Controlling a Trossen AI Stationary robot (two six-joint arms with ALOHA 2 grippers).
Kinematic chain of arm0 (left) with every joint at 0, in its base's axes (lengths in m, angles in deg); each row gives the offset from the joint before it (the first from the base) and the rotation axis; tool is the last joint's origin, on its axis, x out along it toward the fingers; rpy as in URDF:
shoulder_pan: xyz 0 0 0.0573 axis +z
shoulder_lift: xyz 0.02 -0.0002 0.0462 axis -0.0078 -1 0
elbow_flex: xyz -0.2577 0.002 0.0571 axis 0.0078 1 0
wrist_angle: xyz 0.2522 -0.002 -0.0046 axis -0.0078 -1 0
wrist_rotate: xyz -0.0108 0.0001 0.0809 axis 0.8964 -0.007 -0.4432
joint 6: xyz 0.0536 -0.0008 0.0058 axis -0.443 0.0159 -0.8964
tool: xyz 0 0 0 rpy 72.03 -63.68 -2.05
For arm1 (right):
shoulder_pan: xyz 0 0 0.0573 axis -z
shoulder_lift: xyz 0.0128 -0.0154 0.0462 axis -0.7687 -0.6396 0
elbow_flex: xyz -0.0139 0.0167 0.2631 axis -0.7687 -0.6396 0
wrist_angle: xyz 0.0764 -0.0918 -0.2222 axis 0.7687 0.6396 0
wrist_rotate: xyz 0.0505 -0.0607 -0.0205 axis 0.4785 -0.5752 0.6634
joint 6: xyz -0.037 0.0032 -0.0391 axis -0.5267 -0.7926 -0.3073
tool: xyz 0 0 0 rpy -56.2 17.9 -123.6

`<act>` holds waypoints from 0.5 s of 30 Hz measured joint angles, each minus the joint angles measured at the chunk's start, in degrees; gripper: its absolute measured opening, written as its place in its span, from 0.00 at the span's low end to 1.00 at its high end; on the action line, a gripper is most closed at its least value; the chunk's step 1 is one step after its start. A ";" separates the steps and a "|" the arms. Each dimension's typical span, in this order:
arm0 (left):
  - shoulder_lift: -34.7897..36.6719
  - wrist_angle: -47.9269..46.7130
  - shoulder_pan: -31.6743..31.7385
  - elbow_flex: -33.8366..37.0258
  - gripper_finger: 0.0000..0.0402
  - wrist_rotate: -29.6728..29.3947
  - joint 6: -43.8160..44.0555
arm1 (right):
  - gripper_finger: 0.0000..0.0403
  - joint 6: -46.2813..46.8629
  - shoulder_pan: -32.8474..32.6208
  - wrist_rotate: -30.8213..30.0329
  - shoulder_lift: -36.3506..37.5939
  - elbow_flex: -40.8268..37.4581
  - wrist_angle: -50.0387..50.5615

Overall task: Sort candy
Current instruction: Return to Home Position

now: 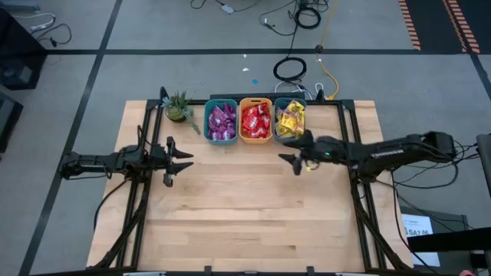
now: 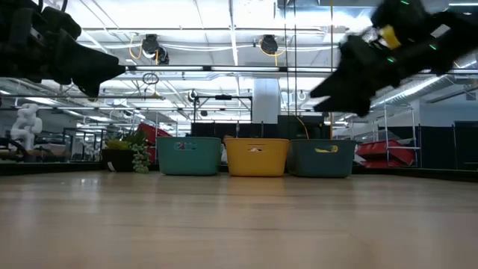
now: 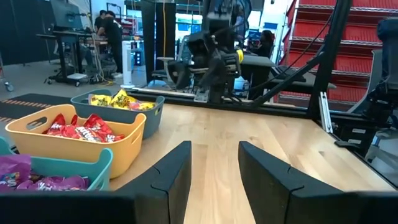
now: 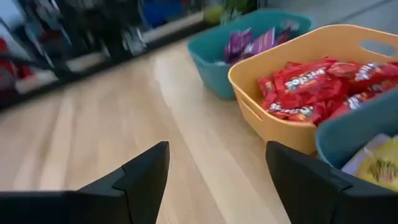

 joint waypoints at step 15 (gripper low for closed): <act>0.01 0.07 0.00 0.02 0.35 -0.64 3.05 | 0.65 10.64 -12.00 -13.92 18.95 -17.71 -4.66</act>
